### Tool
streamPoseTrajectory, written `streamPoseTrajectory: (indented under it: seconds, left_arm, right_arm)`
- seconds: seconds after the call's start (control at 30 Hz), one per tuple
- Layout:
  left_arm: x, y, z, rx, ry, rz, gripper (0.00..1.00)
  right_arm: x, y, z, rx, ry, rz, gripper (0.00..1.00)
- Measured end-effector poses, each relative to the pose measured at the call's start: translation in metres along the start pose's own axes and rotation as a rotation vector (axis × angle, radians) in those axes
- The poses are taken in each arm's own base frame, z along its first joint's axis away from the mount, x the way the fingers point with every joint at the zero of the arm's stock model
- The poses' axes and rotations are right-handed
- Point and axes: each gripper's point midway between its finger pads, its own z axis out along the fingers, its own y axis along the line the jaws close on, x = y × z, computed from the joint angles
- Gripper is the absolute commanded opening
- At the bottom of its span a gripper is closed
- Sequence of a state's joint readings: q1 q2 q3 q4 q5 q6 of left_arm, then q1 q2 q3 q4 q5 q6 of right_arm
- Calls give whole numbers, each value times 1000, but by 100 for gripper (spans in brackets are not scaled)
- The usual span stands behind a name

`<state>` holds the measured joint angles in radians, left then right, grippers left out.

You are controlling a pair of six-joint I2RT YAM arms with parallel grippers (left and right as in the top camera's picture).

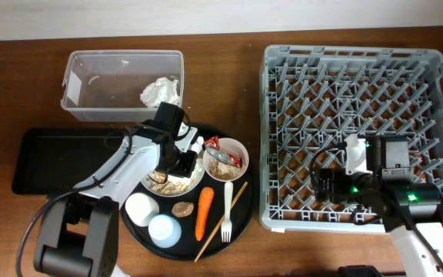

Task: Sort waste into correct bins and load items into the dishwasher rack
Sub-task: 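Drop the tissue into the clear plastic bin with the left gripper, then grasp the red wrapper in the pink bowl with the left gripper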

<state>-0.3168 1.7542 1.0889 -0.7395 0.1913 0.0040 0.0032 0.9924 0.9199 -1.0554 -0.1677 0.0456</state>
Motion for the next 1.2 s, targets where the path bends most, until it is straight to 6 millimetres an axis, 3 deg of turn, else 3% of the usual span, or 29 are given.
streamPoseTrajectory:
  seconds: [0.1,0.17,0.27,0.33,0.4,0.5,0.53,0.57,0.6,0.63,0.67,0.73,0.8,0.83,0.87,0.9,0.97,1.0,1.1,1.13,1.17,1.2]
  left_arm:
    - [4,3,-2,-16,20,-4,1]
    - [-4,1,-18,-24,20,-4,1]
    - [-48,-6,-91,-48,-206,25,1]
    - [-72,1,-133,-128,-353,35,1]
    - [-103,18,-154,-203,-497,16,1]
    - [-154,67,-199,-309,-763,-64,1]
    - [-166,82,-199,-330,-799,-84,15]
    - [-173,96,-179,-338,-776,-101,46]
    - [-175,105,-157,-342,-734,-113,54]
    - [-177,110,-138,-342,-704,-114,69]
    - [-175,114,-120,-335,-665,-121,72]
    - [-170,105,-115,-287,-635,-107,77]
    - [-139,79,-116,-179,-522,-90,76]
    - [-117,46,-130,-89,-472,-55,76]
    - [-109,29,-134,-56,-448,-33,72]
    - [-87,7,-121,-12,-349,-6,70]
    - [-64,-27,-85,33,-236,62,68]
    - [-58,-33,-61,46,-185,78,61]
    - [-66,-25,-23,9,-159,71,56]
    - [-73,-19,-13,-19,-174,59,24]
    - [-79,-17,-13,-30,-199,56,4]
    - [-85,-16,-14,-40,-223,55,1]
  right_arm:
    - [0,0,0,0,0,1,98]
    - [0,0,0,0,0,0,98]
    - [0,0,0,0,0,0,98]
    - [0,0,0,0,0,0,98]
    - [0,0,0,0,-1,0,98]
    - [0,0,0,0,2,1,98]
    - [0,0,0,1,3,1,98]
    - [0,0,0,0,0,0,98]
    - [0,0,0,0,2,1,99]
    - [0,0,0,0,2,0,98]
    - [0,0,0,0,1,0,99]
    - [0,0,0,0,2,1,98]
    - [-1,0,0,0,-2,0,98]
    - [-1,0,0,0,-2,0,98]
    - [-1,0,0,0,-3,0,98]
    - [-1,0,0,0,-3,0,98]
    - [0,0,0,0,-2,1,98]
    - [-1,0,0,0,-2,0,98]
    - [-1,0,0,0,-2,0,98]
    - [-1,0,0,0,-2,0,98]
    - [-1,0,0,0,-2,0,98]
    - [-1,0,0,0,-2,0,98]
